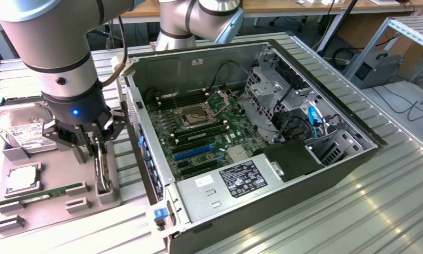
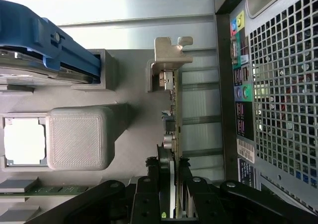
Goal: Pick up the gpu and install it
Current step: 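Pick up the gpu and move the gpu toward the slot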
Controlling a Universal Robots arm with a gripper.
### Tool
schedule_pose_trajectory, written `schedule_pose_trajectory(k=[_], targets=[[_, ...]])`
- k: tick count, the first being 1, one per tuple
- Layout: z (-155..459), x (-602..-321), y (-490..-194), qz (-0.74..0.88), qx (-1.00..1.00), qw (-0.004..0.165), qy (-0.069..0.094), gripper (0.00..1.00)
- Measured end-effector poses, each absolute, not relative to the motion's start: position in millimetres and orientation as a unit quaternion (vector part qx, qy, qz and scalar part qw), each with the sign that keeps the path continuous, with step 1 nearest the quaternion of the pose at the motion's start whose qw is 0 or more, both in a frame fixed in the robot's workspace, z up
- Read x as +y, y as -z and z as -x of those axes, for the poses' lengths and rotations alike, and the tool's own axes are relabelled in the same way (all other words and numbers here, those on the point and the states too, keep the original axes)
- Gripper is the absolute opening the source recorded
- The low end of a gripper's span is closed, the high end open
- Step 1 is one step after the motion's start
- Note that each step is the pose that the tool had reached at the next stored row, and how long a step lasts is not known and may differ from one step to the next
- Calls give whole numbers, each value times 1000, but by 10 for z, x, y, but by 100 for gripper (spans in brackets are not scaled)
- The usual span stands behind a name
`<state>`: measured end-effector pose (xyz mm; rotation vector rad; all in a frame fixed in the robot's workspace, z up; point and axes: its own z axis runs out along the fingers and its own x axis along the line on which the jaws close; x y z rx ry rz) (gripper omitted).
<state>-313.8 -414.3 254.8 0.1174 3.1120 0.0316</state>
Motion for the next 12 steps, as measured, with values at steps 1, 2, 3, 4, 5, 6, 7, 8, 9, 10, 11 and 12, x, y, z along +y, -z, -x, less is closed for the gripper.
schedule_pose_trajectory(k=[1,2,3,4,5,6,7,8,9,10,11,12], targets=[[3138,-4143,-2549,-38,999,14,-10,27],[3138,-4143,-2552,-38,999,14,-10,27],[3138,-4143,-2554,-38,999,14,-10,27],[3138,-4143,-2556,-38,999,14,-10,27],[3138,-4143,-2558,-38,999,14,-10,27],[3138,-4143,-2560,-38,999,14,-10,27],[3138,-4143,-2564,-38,999,14,-10,27],[3138,-4143,-2567,-38,999,14,-10,27],[3138,-4143,-2571,-38,999,14,-10,27],[3138,-4143,-2574,-38,999,14,-10,27],[3138,-4143,-2577,-38,999,14,-10,27],[3138,-4143,-2580,-38,999,14,-10,27]])
